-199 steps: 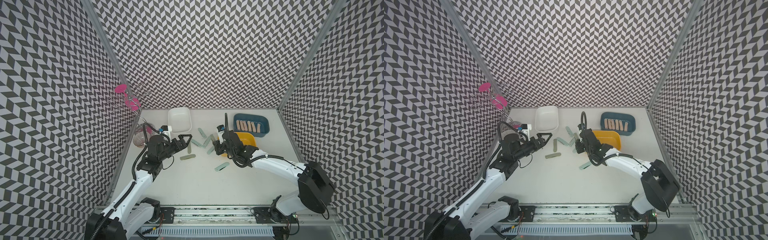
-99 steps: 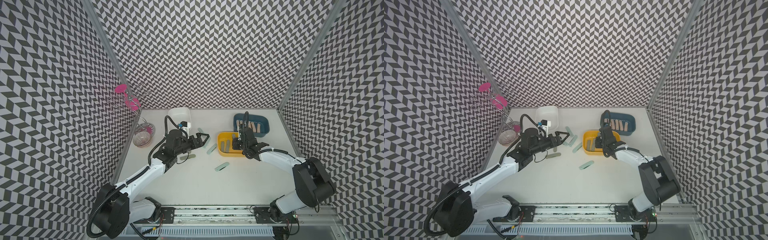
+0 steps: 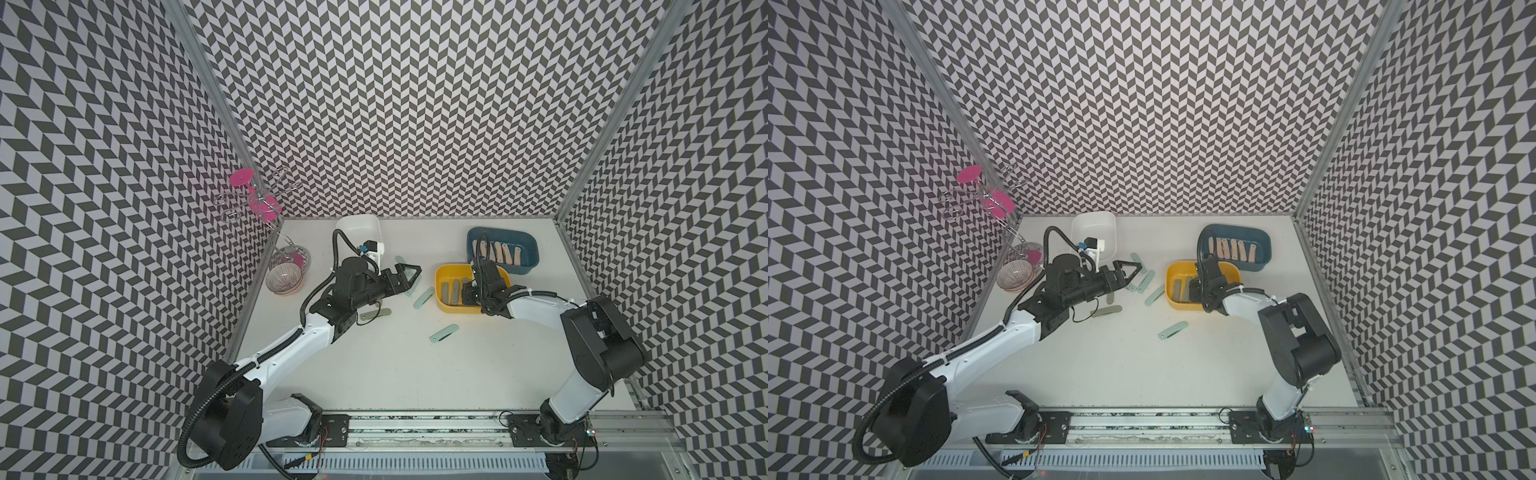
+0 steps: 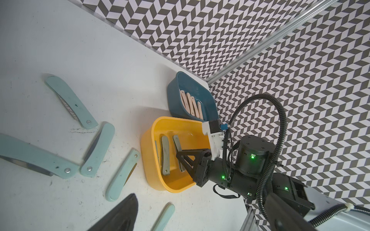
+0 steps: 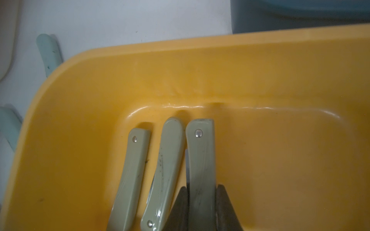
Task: Place the fruit knives into the storage box by color
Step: Place the fruit knife in the storage box.
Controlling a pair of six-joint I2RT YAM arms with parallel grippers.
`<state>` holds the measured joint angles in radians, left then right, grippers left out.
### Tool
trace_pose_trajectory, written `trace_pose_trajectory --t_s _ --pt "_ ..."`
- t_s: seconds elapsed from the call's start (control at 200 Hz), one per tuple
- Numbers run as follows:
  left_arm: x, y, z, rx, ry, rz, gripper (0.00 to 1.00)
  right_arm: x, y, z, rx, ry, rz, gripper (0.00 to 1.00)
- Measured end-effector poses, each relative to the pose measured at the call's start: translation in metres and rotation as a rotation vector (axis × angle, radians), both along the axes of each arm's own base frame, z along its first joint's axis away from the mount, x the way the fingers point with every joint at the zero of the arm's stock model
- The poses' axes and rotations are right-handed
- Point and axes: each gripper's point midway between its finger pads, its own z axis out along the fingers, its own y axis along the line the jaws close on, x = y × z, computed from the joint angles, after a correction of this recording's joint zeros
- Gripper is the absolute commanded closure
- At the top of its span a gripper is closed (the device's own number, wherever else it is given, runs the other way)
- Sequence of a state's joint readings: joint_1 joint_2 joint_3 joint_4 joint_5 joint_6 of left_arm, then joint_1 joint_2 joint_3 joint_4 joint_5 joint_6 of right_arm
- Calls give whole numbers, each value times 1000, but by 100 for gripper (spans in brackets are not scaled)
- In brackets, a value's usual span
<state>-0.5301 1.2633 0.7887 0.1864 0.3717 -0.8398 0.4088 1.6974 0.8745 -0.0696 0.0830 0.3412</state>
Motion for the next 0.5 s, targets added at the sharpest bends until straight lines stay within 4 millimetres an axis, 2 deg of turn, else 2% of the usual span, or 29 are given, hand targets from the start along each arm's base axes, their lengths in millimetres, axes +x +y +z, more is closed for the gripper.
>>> trace_pose_trajectory --t_s 0.381,0.441,0.501 --pt "0 0 0 0 1 1 0 3 4 -10 5 12 14 88" --pt "0 0 -1 1 1 1 0 3 4 -11 5 15 18 85" --pt "0 0 -1 1 2 1 0 2 4 -13 5 18 19 76"
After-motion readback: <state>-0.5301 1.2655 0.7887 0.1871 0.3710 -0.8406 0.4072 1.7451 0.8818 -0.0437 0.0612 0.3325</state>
